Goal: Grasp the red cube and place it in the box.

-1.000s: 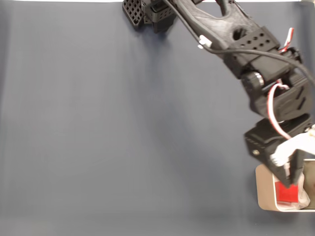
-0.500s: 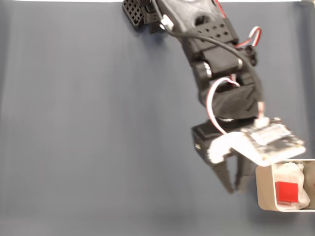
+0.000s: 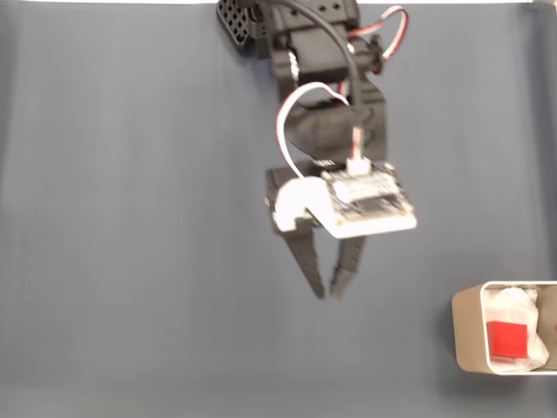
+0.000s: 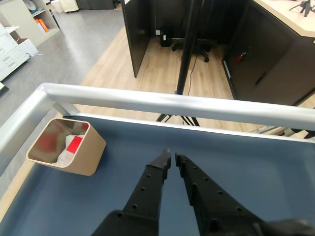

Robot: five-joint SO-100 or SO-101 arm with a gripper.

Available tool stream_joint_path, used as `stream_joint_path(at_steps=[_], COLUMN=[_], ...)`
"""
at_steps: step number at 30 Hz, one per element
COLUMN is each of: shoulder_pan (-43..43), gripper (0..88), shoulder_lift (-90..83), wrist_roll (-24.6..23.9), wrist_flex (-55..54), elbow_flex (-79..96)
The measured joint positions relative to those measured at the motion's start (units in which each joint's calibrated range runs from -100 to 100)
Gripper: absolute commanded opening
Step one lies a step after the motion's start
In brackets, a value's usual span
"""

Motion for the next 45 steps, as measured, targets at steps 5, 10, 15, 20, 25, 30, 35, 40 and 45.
stream_joint_path(at_steps=[5,10,15,20,25,30,35,40,45], shoulder_pan=[2.7,4.4,5.0,5.3,5.3,5.3,5.3,5.3,5.5], gripper=[0.0,0.0,0.0,0.0,0.0,0.0,0.0,0.0,0.0], shoulder_lift=[-8.1,-16.8,-25.6,-35.3,-45.2,-55.1,-62.1,-67.8,-72.8], wrist_roll=[0.0,0.0,0.0,0.3,0.7,0.9,0.9,1.1,1.1], wrist_flex=[-1.8,-3.1,-3.5,-4.9,-5.6,-5.7,-5.7,-5.6,1.8], elbow_flex=[10.4,21.3,32.4,44.8,58.1,70.2,78.4,83.0,83.7])
